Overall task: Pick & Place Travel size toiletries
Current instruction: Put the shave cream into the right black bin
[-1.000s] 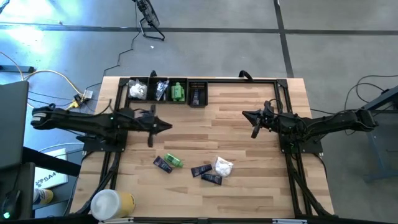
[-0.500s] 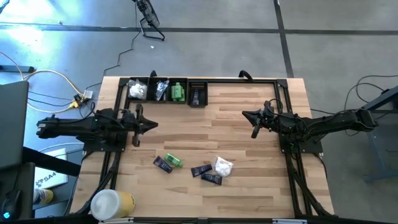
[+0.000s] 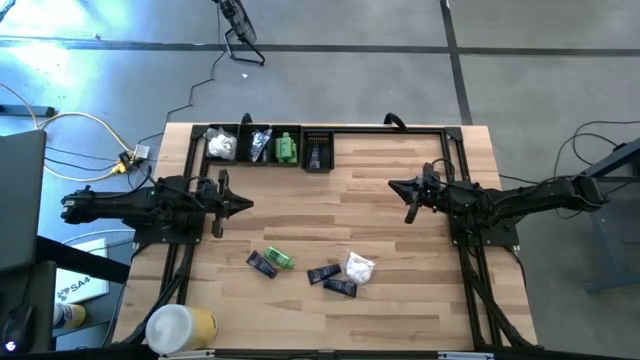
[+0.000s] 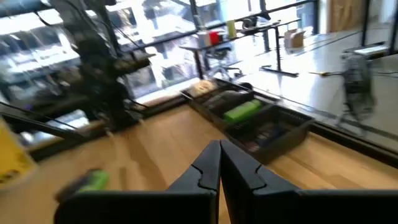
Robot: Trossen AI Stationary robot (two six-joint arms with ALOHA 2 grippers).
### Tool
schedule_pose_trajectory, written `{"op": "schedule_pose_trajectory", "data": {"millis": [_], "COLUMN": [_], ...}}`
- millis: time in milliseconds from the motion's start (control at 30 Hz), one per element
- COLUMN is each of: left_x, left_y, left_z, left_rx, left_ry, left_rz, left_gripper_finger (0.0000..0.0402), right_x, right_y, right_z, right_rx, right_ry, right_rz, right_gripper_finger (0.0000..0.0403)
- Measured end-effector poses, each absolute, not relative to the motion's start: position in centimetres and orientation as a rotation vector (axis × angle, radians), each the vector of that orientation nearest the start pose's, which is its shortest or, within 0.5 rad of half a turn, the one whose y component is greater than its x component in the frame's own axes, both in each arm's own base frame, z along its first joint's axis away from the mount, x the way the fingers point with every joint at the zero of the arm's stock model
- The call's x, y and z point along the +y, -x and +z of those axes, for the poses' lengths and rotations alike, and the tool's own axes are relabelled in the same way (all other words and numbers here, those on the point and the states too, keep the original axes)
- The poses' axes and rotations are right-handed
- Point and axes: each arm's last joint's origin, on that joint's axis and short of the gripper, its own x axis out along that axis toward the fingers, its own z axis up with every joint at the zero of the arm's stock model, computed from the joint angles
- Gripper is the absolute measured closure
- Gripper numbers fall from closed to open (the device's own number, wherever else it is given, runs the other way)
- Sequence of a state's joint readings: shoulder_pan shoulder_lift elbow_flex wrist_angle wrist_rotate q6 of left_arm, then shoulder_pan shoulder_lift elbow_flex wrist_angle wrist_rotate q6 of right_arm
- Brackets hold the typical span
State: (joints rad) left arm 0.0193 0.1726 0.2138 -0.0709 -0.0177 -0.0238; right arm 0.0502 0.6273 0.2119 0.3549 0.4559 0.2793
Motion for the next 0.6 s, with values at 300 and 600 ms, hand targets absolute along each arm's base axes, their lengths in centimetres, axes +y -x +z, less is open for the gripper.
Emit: {"op": "schedule_pose_trajectory", "data": {"millis": [300, 600], "left_x": [0.2, 0.2], "left_y": [-9.9, -9.9], "left_z": [21.6, 21.5], "left_rx": [0.028, 0.039], "left_ry": [0.024, 0.024], "left_rz": [0.038, 0.038], "left_gripper_finger": [0.0380, 0.0380], "right_x": [0.2, 1.1], "right_y": [-16.4, -21.5], "right_z": [23.4, 26.0], "right_rx": [-0.025, 0.176], "right_ry": [-0.251, -0.126], "right_rz": [-0.352, -0.352], "right_gripper_finger": [0.0401, 0.0401]}}
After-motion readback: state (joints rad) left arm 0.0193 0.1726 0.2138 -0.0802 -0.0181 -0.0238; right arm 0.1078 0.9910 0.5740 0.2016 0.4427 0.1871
